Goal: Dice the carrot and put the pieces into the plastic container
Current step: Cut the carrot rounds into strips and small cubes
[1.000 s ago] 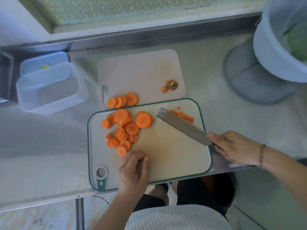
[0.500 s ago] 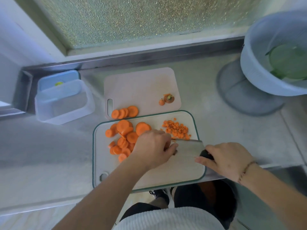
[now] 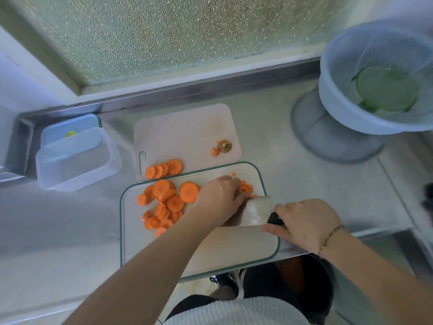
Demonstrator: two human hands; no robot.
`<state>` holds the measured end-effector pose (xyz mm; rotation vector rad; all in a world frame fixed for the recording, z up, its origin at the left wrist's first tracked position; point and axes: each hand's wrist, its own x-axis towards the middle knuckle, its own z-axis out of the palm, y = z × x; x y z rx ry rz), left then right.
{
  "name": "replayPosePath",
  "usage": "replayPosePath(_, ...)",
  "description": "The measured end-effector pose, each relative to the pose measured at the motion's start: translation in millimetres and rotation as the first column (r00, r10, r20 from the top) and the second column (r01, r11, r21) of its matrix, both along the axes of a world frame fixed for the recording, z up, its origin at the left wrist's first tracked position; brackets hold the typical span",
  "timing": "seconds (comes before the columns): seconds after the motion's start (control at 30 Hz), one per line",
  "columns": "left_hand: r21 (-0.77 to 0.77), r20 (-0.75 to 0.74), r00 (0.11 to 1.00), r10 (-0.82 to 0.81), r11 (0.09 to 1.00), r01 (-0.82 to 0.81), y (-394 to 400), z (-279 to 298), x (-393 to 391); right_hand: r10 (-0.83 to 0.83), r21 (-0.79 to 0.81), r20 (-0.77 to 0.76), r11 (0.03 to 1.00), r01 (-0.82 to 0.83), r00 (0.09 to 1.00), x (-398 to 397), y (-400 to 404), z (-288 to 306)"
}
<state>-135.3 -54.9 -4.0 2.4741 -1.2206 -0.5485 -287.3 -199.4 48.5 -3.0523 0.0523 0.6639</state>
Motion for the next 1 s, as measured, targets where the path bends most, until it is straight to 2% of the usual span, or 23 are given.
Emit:
replayPosePath(0.13,-0.148,0.03,0.999,0.015,0.989,-0.01,2.2,-8.2,-1.1,0.026,-0.026,-0.009,0.999,-0.026,1.0,0.8,1.2,0.1)
replayPosePath(0.23,-0.25,0.058,0.997,-0.046,0.966,0.059,7.3,-14.1,0.5,0.021,-0.028,-0.019,0.999,-0.021,1.0,3.4,1.4,1.0)
replayPosePath(0.3,-0.273,0.137,0.989,-0.059,0.957,0.095,9.6,-19.0,3.5,0.014,-0.024,-0.024,1.0,-0.014,1.0,4.8,1.1,2.2)
replayPosePath(0.47,-0.237,0.31,0.95,0.021,0.97,0.056,3.9,-21.7,3.0,0.017,-0.018,-0.033,1.0,-0.017,0.999,3.5,1.8,7.3)
replayPosePath(0.57,-0.247,0.288,0.956,0.061,0.969,0.012,4.1,-23.0,2.2,0.017,-0.017,-0.039,1.0,-0.018,0.999,3.0,1.3,8.3)
replayPosePath(0.63,-0.313,0.211,0.975,0.068,0.95,0.001,10.2,-23.6,6.6,0.012,-0.02,-0.04,1.0,-0.012,0.999,2.0,0.3,8.1)
replayPosePath(0.73,-0.363,0.14,0.99,-0.004,0.93,0.055,27.3,-22.5,18.7,-0.002,-0.029,-0.036,1.0,0.001,0.999,0.7,-1.0,7.5)
replayPosePath(0.87,-0.34,0.212,0.971,-0.107,0.924,0.176,42.6,-28.1,31.3,-0.004,-0.024,-0.036,1.0,0.003,0.999,-0.3,-1.1,6.2)
replayPosePath(1.0,-0.319,0.281,0.958,-0.06,0.935,0.153,37.1,-32.6,27.3,-0.001,-0.022,-0.039,1.0,0.0,0.999,-1.1,0.1,6.0)
